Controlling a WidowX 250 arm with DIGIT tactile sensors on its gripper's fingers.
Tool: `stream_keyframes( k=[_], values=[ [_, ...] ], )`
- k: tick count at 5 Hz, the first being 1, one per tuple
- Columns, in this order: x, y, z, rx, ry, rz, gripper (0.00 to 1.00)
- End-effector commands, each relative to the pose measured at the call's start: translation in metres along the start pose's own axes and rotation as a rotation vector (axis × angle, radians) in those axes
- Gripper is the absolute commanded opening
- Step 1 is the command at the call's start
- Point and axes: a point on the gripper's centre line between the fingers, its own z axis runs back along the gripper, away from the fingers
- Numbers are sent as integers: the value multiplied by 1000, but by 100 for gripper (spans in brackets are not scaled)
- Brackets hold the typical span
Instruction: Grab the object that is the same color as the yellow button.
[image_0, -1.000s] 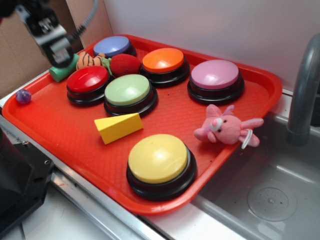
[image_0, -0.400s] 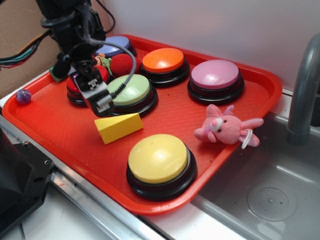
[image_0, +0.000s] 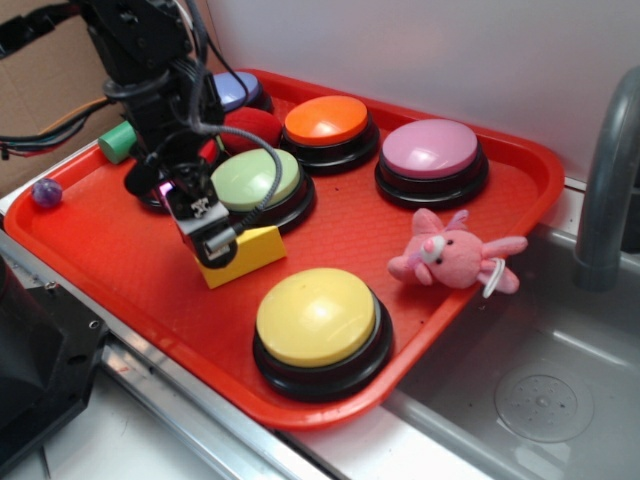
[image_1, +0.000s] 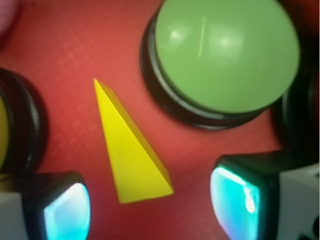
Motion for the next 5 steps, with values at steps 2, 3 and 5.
stream_keyframes(
  k=[2, 3, 5],
  values=[
    [6, 2, -26, 16, 43, 21, 100],
    [4, 2, -21, 35, 17, 39, 0],
    [7, 3, -2, 94, 49, 74, 0]
  ],
)
